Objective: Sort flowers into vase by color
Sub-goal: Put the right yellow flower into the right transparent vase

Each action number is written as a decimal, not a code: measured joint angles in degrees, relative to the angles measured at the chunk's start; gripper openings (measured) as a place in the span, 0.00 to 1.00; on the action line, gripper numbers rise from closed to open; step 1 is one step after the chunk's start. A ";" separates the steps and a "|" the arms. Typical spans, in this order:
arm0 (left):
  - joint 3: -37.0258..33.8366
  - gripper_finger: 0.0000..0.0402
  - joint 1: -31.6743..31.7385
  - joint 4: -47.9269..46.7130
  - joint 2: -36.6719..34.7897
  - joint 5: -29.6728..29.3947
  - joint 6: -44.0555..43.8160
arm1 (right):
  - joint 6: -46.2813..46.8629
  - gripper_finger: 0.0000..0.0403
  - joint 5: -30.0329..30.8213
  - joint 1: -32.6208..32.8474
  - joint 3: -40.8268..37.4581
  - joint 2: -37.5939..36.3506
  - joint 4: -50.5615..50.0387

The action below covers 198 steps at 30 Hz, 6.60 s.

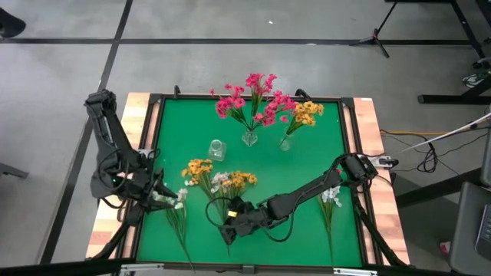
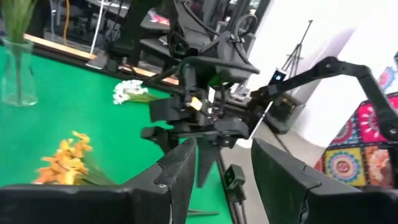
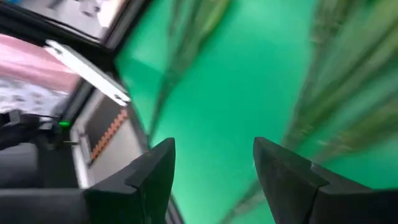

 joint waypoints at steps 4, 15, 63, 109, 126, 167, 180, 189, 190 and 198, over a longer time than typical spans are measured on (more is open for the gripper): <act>-4.68 0.38 0.02 9.80 0.01 2.79 2.69 | 3.83 0.54 1.64 0.00 0.21 0.00 -4.31; -11.36 0.38 0.02 29.90 0.02 19.02 12.26 | 8.70 0.54 8.59 0.00 0.21 0.00 -7.65; -11.36 0.38 0.08 29.55 0.02 14.59 12.44 | -16.97 0.54 -8.24 3.55 26.11 2.03 -7.14; -11.36 0.38 0.08 25.96 0.02 11.96 12.16 | 1.17 0.61 2.72 0.22 25.66 14.03 -42.36; -11.36 0.38 0.07 25.68 0.02 10.51 12.18 | 8.83 0.83 2.51 -1.14 25.61 16.20 -40.37; -11.34 0.38 0.07 24.45 0.02 10.07 12.19 | 11.76 0.31 3.89 -4.09 25.76 17.84 -46.36; -11.34 0.38 0.07 24.44 0.02 10.07 12.16 | 10.15 0.04 2.62 -3.74 25.70 17.77 -46.91; -11.34 0.38 0.07 24.44 0.02 10.00 12.14 | 11.30 0.04 9.73 -3.76 25.39 14.18 -50.87; -11.34 0.38 0.06 24.44 0.02 10.00 12.14 | 11.43 0.04 10.10 -3.76 25.47 13.31 -52.67; -11.34 0.38 0.08 24.44 0.02 9.62 12.13 | 13.03 0.04 15.12 -1.96 25.51 8.20 -66.24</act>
